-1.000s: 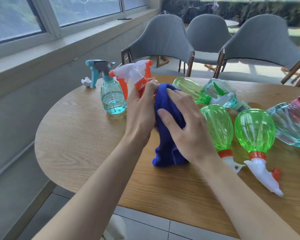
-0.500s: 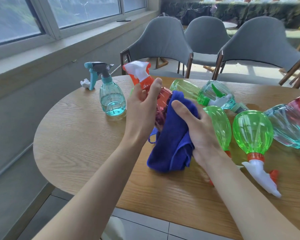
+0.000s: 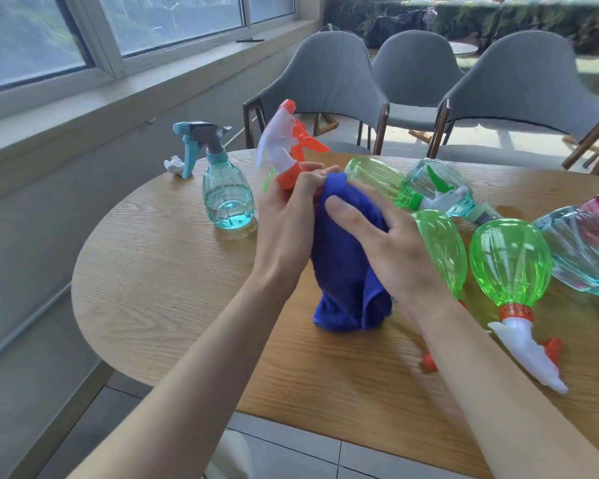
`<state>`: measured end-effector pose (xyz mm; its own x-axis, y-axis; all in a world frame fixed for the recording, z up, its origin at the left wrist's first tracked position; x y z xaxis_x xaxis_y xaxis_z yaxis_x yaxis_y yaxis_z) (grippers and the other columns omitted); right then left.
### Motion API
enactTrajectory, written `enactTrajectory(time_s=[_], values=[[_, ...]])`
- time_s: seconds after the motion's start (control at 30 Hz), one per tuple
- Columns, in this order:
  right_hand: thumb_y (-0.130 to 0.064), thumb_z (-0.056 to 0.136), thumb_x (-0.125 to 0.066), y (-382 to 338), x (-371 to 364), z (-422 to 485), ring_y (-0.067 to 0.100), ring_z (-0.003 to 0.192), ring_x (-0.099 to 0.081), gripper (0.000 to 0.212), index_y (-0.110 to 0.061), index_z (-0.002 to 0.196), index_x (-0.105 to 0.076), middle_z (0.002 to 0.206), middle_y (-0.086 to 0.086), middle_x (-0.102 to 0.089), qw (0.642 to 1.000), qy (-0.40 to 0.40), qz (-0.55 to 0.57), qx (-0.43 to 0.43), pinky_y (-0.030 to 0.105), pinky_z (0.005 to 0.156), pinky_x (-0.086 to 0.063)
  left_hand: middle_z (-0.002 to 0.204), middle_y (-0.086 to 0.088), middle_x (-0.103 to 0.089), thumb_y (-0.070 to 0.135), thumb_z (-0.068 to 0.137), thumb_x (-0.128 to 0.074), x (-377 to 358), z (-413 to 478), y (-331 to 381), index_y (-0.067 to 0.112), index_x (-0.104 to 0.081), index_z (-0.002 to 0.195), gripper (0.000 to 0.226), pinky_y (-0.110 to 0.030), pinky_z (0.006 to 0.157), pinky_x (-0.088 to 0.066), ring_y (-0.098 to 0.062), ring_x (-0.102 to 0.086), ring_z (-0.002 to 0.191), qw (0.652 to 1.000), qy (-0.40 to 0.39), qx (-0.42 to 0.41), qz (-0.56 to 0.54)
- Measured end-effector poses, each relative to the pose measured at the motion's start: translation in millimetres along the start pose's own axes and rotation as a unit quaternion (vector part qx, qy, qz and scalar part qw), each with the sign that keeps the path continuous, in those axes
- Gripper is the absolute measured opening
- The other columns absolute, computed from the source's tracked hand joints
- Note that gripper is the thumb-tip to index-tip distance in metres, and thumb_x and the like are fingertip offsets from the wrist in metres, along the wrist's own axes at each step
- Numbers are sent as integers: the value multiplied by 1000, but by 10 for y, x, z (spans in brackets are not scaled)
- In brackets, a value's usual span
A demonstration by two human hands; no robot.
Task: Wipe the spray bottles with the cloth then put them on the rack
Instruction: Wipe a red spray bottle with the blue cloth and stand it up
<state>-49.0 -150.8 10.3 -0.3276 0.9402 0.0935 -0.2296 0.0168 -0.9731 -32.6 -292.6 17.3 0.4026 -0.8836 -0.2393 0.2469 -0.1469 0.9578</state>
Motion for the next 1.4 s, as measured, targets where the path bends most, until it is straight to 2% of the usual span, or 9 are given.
enactTrajectory(time_s=[0.07,0.17,0.3,0.57,0.8,0.93,1.1,1.27,1.4], values=[[-46,99,-71,44,2,-3,12,112,-74,30,-31,125,-75,117,-8,-79,999,4,44,-22,44,106,-56,114,0,-82,11,103,-57,-42,-31,16,13,-74,102,17,-35,104,-58,-17,-75,114,1000,-14,-15,5],[-47,104,-64,-54,-26,-82,-3,118,-64,38,-31,138,-66,127,-15,-71,987,58,-116,94,24,108,-49,114,1,-82,17,100,-60,11,-5,32,17,-77,98,17,-44,111,-54,-16,-74,117,1000,8,-26,-6],[-46,106,-58,-117,-113,-143,7,127,-58,50,-23,150,-57,135,-8,-61,941,80,-265,195,24,110,-44,87,1,-76,23,91,-63,44,24,36,27,-79,78,21,-41,92,-56,-14,-69,87,999,18,-19,-20],[-51,109,-53,7,-32,-13,10,105,-70,22,-39,117,-69,106,-12,-76,998,10,-56,16,45,99,-54,126,-1,-78,28,103,-61,-75,-33,-24,9,-75,118,28,-50,117,-49,-18,-69,126,995,-85,-23,38],[-30,106,-61,-103,-71,-110,17,124,-64,30,-26,136,-66,128,-4,-70,986,40,-38,155,49,111,-48,121,-6,-80,35,106,-62,3,5,54,6,-76,119,35,-51,114,-52,-27,-72,123,999,-3,-34,-37],[-38,102,-65,126,-40,-41,20,111,-68,24,-24,120,-73,117,3,-74,988,55,136,41,50,108,-51,119,-5,-81,26,111,-58,37,0,51,1,-73,124,32,-40,104,-59,-23,-75,117,998,25,-27,-50],[-62,101,-59,465,-195,-79,36,112,-72,56,-12,120,-76,123,19,-75,926,27,332,-175,56,108,-55,114,-3,-82,29,112,-54,48,-22,-1,6,-77,116,33,-42,102,-60,-24,-76,110,998,53,-12,-44],[-71,104,-41,541,-181,-87,29,85,-71,67,-19,86,-80,92,13,-74,914,62,353,-192,43,88,-59,110,-9,-82,26,111,-54,16,-35,-64,22,-81,91,33,-57,104,-58,-31,-76,104,994,63,14,-86],[-76,101,-42,592,-213,-87,31,89,-72,68,-16,104,-74,96,14,-74,918,78,333,-199,46,89,-58,91,-4,-82,24,110,-51,69,-37,-71,7,-73,106,28,-32,72,-62,-17,-74,75,984,110,53,-131]])
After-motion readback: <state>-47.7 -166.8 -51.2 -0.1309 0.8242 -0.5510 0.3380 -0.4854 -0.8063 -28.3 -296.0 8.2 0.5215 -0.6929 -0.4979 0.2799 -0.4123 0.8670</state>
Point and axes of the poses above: each hand's wrist, its own z-axis towards the middle knuckle, its own x-axis out of the back of the hand, y = z × x, the point moved 8 cm from there along z, towards the middle knuckle
